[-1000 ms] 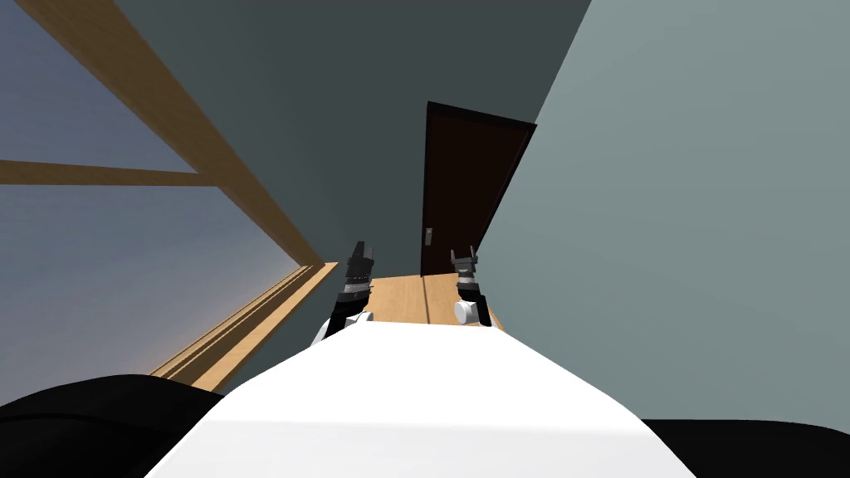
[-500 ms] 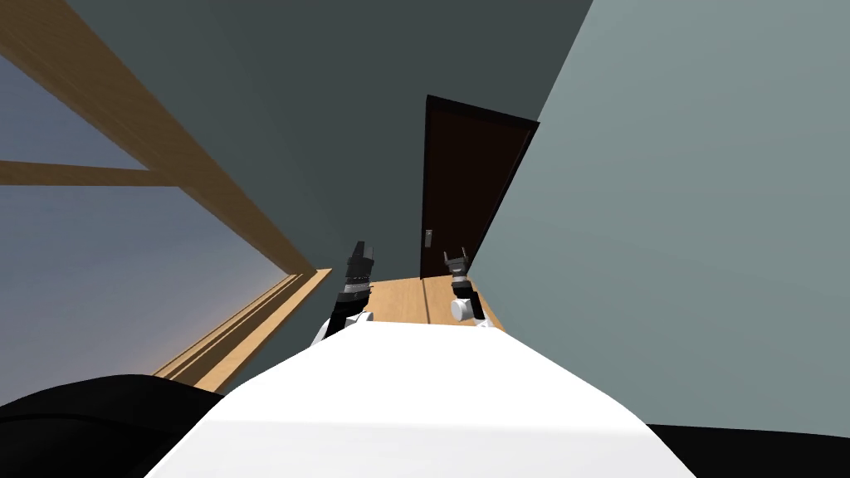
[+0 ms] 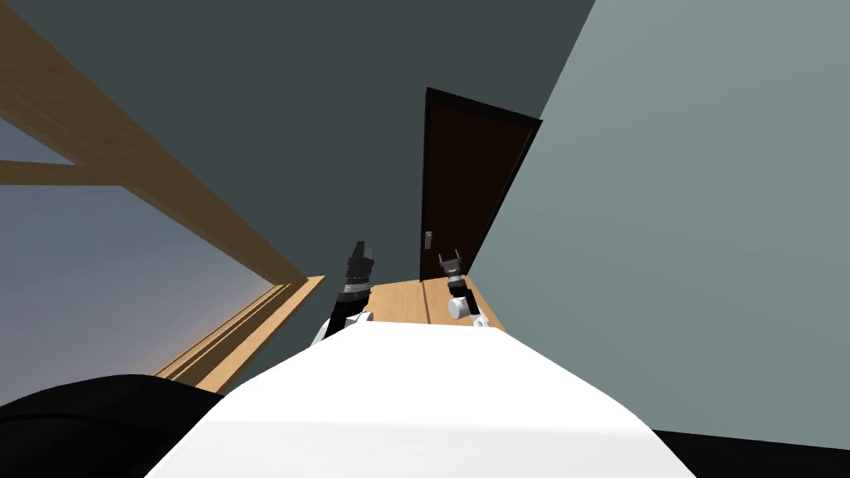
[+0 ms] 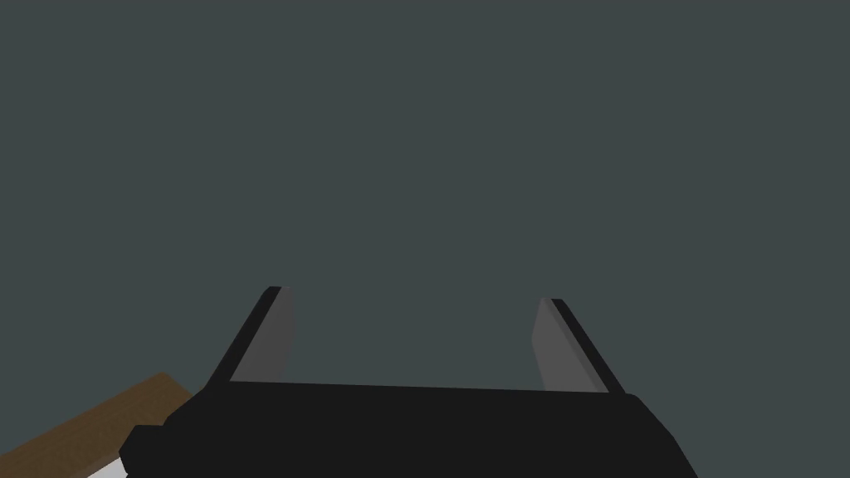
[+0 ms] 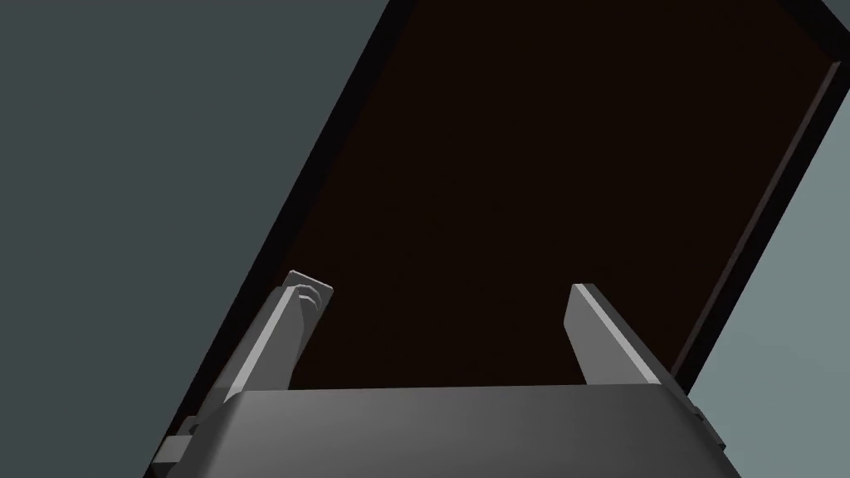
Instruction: Pull the door open
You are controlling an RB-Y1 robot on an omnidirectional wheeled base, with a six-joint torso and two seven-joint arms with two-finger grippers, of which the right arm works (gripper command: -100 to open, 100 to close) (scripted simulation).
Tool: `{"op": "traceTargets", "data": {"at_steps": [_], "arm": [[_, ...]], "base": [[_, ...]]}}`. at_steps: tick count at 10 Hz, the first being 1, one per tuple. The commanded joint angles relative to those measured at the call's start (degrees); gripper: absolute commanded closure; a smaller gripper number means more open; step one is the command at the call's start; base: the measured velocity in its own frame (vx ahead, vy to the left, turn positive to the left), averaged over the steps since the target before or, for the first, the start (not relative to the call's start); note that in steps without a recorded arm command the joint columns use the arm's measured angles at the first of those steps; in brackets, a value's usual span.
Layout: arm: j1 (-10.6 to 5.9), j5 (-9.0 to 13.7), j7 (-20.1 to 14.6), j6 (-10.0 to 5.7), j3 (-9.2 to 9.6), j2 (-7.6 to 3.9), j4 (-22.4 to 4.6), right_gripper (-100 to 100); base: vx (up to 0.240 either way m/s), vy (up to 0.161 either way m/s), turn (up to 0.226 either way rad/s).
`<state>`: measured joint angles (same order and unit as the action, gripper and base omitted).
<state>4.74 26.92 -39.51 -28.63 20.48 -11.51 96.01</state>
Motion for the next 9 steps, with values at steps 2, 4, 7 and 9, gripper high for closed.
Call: {"op": "traceTargets", "data": {"at_steps": [2,4,7,9], "arm": [[-2.55,2.3,-4.3,-0.14,1.91,-1.51,-4.2,-100],[-4.39,4.1,-7.2,0.02,3.34,-2.51,-7.0,-100],[-6.19,5.7,-10.1,0.17,4.73,-3.47,-9.7,-100],[-7.99,7.4,-13.0,0.33,6.12,-4.43,-12.5,-100]], "base": [[0.092,0.055,-0.046],[0.089,0.05,-0.047],[0.06,0.029,-0.029],[0.097,0.037,-0.047]]}}
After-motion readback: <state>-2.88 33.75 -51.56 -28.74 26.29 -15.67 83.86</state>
